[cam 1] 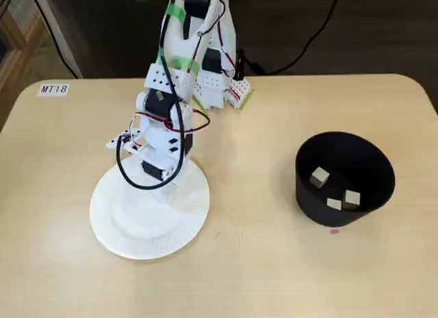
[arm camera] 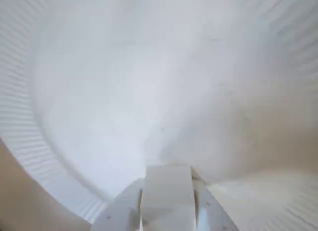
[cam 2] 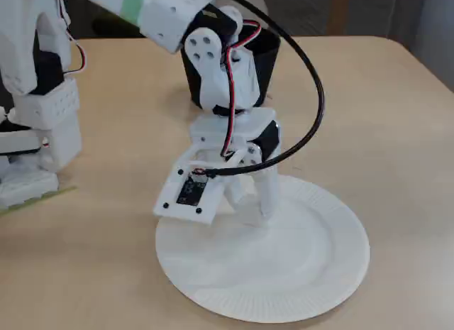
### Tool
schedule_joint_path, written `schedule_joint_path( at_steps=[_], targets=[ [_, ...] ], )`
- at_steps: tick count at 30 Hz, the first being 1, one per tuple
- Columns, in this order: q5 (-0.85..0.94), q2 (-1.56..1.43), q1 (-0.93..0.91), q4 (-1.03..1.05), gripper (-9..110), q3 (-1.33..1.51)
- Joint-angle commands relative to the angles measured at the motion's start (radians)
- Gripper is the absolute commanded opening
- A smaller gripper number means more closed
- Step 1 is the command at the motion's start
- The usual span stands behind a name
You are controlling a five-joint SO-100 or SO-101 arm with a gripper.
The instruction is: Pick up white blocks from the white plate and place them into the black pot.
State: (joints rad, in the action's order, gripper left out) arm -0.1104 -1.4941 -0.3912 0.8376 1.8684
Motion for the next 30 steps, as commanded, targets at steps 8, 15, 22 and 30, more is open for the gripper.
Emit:
schedule_joint_path(
  at_steps=[8, 15, 22, 30],
  targets=[
    [0.152, -0.339, 0.081, -0.546, -2, 0.002],
    [0.201, -0.518, 0.202, -0.853, -2, 0.069],
    [0.179, -0.706, 0.397, -0.904, -2, 0.14],
    [0.218, -0.865, 0.721, -0.756, -2, 0.276]
  ],
)
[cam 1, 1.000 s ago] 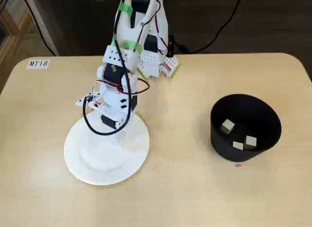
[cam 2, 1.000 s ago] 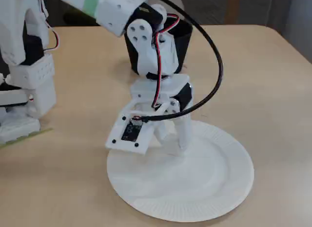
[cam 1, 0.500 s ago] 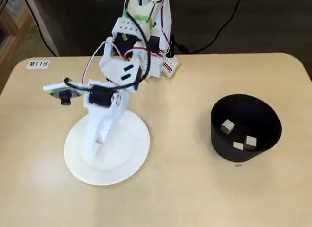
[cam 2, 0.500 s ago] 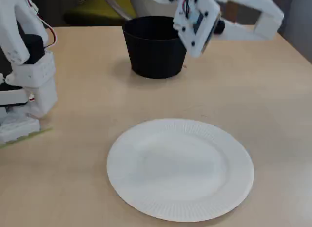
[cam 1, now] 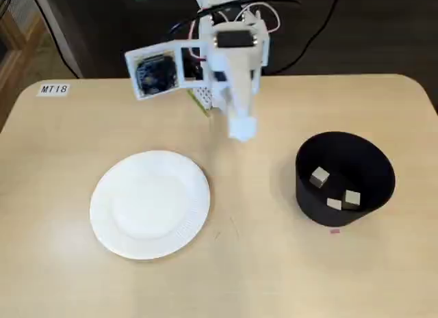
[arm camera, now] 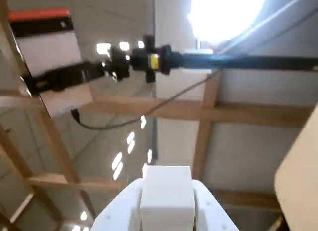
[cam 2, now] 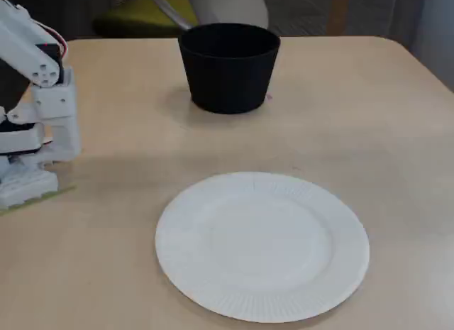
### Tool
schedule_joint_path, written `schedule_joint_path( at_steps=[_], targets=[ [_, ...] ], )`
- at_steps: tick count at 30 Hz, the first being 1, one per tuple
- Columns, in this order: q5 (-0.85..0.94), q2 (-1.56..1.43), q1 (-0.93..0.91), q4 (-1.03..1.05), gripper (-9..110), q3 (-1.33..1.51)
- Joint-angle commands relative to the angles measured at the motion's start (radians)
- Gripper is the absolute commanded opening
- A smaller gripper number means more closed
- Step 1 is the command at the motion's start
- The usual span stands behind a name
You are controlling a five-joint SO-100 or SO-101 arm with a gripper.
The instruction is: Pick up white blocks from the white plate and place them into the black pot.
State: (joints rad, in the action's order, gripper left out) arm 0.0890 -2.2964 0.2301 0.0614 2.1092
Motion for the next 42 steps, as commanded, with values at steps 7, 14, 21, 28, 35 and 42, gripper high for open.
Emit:
schedule_joint_path(
  at_steps=[7, 14, 21, 28, 35, 42],
  targets=[
    [0.041, -0.107, 0.337, 0.02, -2, 0.281],
    [0.044, -0.123, 0.433, 0.011, -2, 0.474],
    [0.066, -0.124, 0.44, 0.006, -2, 0.525],
    [0.087, -0.163, 0.446, 0.049, 20, 0.535],
    [0.133, -0.227, 0.428, 0.16, 28, 0.535],
    [0.081, -0.284, 0.357, 0.342, -2, 0.451]
  ],
)
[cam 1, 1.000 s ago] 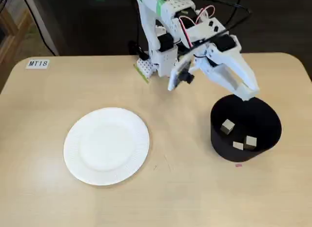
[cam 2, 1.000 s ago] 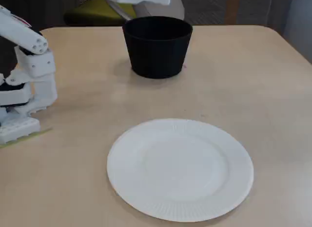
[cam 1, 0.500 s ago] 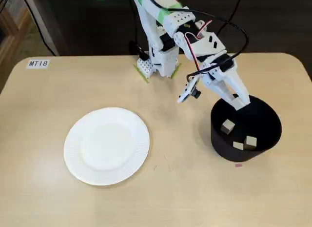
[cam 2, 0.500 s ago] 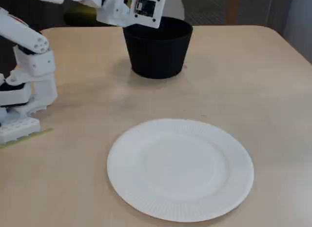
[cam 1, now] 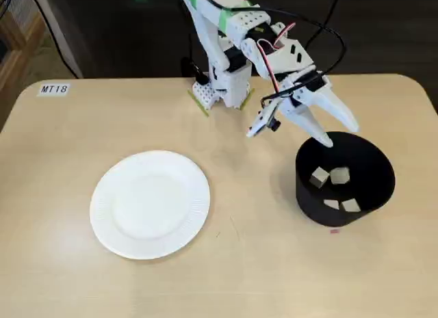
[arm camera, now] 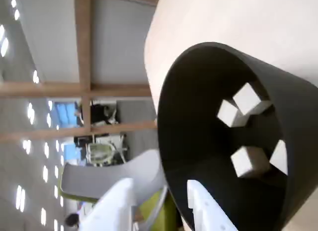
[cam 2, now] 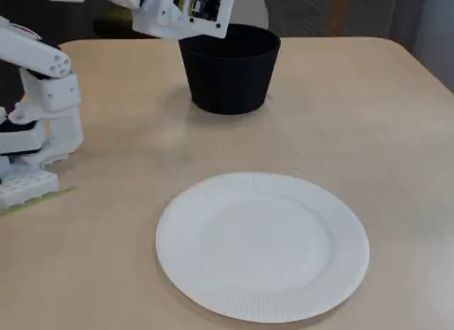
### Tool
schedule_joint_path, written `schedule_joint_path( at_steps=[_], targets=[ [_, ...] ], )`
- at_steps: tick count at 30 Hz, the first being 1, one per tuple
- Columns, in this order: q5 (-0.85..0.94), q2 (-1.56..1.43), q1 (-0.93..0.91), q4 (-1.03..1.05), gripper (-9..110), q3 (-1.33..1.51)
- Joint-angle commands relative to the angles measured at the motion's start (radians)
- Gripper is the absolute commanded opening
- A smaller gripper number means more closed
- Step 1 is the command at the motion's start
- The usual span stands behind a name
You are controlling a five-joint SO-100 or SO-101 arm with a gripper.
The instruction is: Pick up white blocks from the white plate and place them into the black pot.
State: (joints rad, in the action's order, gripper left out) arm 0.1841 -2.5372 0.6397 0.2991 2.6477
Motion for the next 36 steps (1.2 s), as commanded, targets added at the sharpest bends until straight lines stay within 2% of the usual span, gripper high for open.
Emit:
schedule_joint_path(
  at_steps=[1, 5, 8, 11, 14, 17, 26, 28, 36],
  targets=[
    [-0.014, -0.046, -0.084, 0.193, -2, -0.15],
    [0.002, -0.021, -0.279, 0.598, -2, -0.514],
    [-0.051, -0.014, -0.465, 0.87, -2, -0.767],
    [-0.115, -0.103, -0.62, 1.023, -2, -0.819],
    [-0.126, -0.224, -0.689, 1.098, -2, -0.715],
    [-0.137, -0.351, -0.683, 1.094, -2, -0.512],
    [-0.147, -0.618, -0.623, 0.899, -2, 0.034],
    [-0.149, -0.716, -0.621, 0.904, -2, 0.124],
    [-0.158, -0.715, -0.572, 0.877, -2, 0.302]
  ],
)
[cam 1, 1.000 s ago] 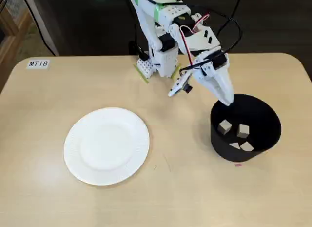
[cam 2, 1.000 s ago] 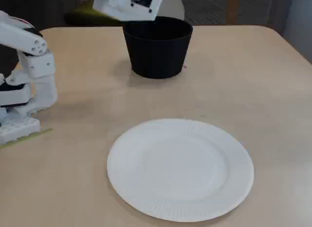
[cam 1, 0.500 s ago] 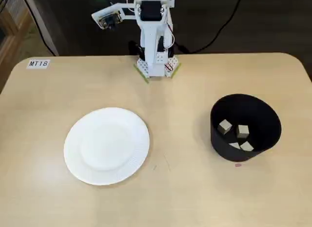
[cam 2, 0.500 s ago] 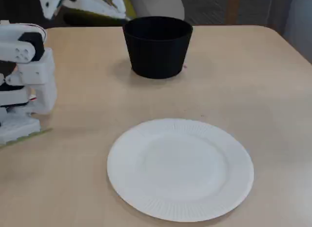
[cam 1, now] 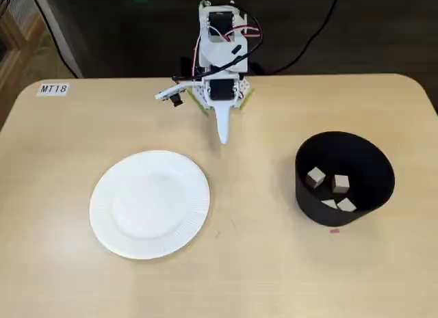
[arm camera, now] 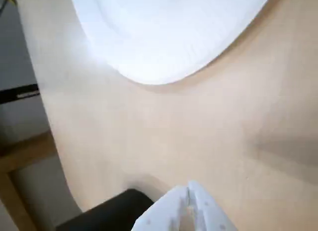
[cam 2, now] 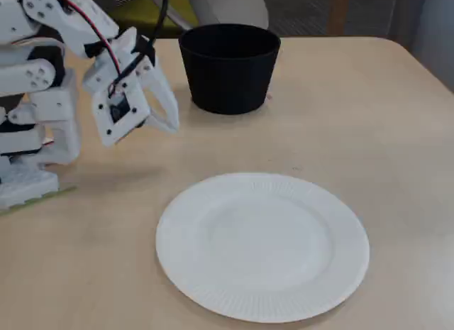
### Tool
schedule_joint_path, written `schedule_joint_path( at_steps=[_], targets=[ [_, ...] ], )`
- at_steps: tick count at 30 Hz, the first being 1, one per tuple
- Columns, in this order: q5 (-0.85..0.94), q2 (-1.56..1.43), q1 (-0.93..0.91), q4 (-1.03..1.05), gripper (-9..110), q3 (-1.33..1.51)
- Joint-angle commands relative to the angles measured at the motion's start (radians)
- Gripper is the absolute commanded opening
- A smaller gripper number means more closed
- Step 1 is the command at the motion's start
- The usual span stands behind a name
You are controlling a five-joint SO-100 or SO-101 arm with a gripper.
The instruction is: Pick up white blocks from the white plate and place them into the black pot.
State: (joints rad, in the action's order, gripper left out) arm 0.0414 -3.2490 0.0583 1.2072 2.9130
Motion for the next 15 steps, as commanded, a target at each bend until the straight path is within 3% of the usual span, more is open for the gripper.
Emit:
schedule_joint_path(
  at_steps=[1, 15],
  targets=[
    [-0.009, -0.003, 0.015, -0.041, -2, 0.041],
    [0.025, -0.003, 0.015, -0.064, -2, 0.046]
  ],
)
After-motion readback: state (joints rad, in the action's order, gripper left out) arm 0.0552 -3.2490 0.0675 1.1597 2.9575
